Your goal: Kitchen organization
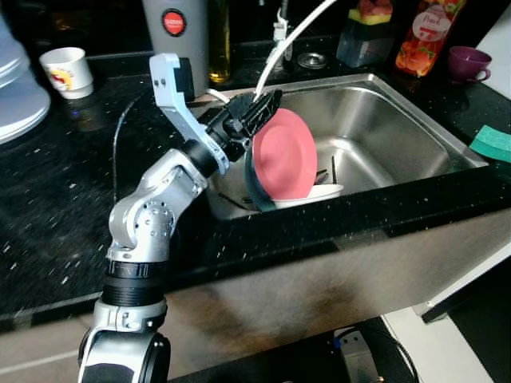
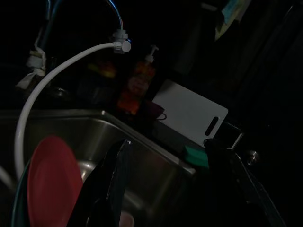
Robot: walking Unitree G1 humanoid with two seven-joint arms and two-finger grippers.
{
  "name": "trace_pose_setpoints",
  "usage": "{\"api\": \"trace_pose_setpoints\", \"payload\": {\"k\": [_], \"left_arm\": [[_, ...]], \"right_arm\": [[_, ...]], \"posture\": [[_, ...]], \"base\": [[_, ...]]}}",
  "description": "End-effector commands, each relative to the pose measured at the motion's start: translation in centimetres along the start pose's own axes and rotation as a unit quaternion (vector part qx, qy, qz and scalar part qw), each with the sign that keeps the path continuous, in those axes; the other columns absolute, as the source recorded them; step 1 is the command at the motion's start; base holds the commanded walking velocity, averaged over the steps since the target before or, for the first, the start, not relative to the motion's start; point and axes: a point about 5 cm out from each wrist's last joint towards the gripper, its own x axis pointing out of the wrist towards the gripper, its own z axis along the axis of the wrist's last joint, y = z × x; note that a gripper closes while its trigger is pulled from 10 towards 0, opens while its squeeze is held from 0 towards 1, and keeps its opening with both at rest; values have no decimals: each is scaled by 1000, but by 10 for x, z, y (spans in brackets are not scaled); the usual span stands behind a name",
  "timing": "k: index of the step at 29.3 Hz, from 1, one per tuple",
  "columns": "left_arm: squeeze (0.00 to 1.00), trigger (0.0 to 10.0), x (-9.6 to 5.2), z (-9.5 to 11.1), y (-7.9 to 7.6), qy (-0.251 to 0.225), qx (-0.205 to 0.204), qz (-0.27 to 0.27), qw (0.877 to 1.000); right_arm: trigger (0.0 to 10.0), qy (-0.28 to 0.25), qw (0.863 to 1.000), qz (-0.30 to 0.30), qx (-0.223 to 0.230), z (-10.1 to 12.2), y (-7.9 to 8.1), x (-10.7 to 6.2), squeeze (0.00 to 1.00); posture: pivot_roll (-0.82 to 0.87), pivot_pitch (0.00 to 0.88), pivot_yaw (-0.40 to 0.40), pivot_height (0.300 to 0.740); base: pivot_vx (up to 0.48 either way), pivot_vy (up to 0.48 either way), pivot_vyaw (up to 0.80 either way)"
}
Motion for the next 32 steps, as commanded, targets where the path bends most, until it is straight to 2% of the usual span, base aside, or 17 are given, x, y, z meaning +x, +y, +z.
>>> {"api": "trace_pose_setpoints", "payload": {"k": [1, 6, 11, 14, 16, 17, 21, 24, 26, 27, 29, 30, 31, 32], "left_arm": [[0, 10000, 0, -6, -6, 13, 0, -5, 1000], [0, 10000, -2, -12, -6, 24, -3, 1, 1000], [0, 10000, -8, -17, 1, 37, -2, 21, 999], [0, 10000, -17, -23, 14, 51, 1, 47, 998], [0, 10000, -28, -29, 28, 66, 6, 76, 995], [0, 10000, -28, -29, 28, 66, 6, 76, 995], [0, 10000, -50, -40, 56, 92, 15, 132, 987], [0, 10000, -76, -52, 86, 114, 16, 199, 973], [0, 10000, -81, -55, 92, 121, 18, 211, 970], [0, 10000, -103, -70, 110, 153, 19, 251, 956], [0, 10000, -123, -83, 123, 173, 13, 287, 942], [0, 10000, -123, -83, 123, 173, 13, 287, 942], [0, 10000, -130, -87, 127, 178, 9, 300, 937], [0, 10000, -143, -96, 134, 194, 5, 326, 925]], "right_arm": [[10000, 8, 1000, 2, 13, -6, 1, 0, 0], [10000, 4, 1000, 2, 15, -6, 1, 0, 0], [10000, -1, 1000, 5, 14, -4, 1, 0, 0], [10000, -6, 1000, 7, 15, -4, 1, 0, 0], [10000, -10, 1000, 13, 15, -3, 2, 0, 0], [10000, -10, 1000, 13, 15, -3, 2, 0, 0], [10000, -9, 1000, 17, 6, -3, 2, 0, 0], [10000, -8, 1000, 19, 5, -4, 2, 0, 0], [10000, -8, 1000, 19, 4, -4, 2, 0, 0], [10000, -8, 1000, 20, 3, -4, 2, -1, 0], [10000, -8, 1000, 21, 2, -5, 2, -1, 0], [10000, -8, 1000, 21, 2, -5, 2, -1, 0], [10000, -7, 1000, 21, 2, -5, 2, -1, 0], [10000, -7, 1000, 21, 2, -5, 2, -1, 0]], "posture": [[8, 77, 8, 740], [7, 76, 10, 740], [8, 80, 10, 740], [13, 83, 8, 740], [13, 83, 8, 740], [13, 83, 8, 740], [12, 86, 8, 740], [11, 84, 8, 740], [11, 84, 8, 740], [9, 79, 9, 740], [4, 72, 8, 740], [4, 72, 8, 740], [4, 72, 8, 740], [4, 65, 7, 740]], "base": [[-465, 0, 0], [-472, 0, 0], [-467, 0, 0], [-454, 0, 0], [-422, 0, 0], [-409, 0, 0], [-175, 0, 709], [0, 0, 788], [0, 0, 788], [0, 0, 788], [0, 0, 788], [0, 0, 788], [0, 0, 788], [0, 0, 788]]}}
